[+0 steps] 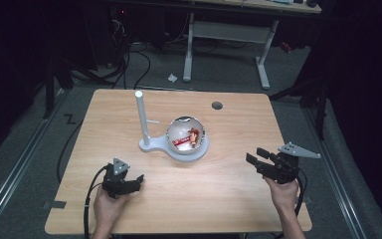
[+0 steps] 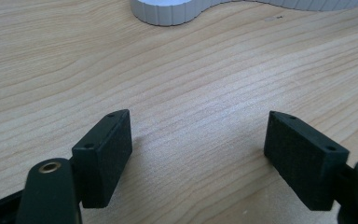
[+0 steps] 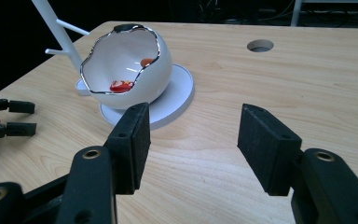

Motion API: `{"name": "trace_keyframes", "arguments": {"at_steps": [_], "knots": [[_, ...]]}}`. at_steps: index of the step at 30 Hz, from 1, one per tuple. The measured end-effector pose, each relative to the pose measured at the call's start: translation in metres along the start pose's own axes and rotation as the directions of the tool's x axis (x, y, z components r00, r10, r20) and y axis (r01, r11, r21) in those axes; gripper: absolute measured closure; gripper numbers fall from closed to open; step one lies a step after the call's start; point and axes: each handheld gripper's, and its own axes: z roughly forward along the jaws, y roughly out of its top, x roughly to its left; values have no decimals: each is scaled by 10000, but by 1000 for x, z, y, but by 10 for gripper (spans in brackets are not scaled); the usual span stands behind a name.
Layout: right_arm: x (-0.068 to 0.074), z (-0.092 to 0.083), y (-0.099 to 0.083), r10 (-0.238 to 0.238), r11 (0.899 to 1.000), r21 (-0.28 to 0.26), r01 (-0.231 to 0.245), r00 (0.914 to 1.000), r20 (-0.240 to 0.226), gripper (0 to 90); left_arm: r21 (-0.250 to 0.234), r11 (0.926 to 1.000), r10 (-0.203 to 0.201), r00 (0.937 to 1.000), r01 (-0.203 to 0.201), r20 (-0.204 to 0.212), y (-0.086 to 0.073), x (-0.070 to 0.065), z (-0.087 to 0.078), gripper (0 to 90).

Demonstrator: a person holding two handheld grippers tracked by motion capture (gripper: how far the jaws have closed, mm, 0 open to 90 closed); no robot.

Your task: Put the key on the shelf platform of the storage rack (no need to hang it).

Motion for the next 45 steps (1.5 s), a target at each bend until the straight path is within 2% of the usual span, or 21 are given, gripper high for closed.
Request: {"name": "trace_keyframes", "arguments": {"at_steps": [19,45], "knots": [[2,13,-19,147,9997,182,-146,9999,-52,452,1,10000,7,10000,-7,-3,0,0,0,235],[5,38,-35,45,9970,771,-63,9997,237,461,-1,10000,9,10000,-9,-5,0,0,0,236]]}}
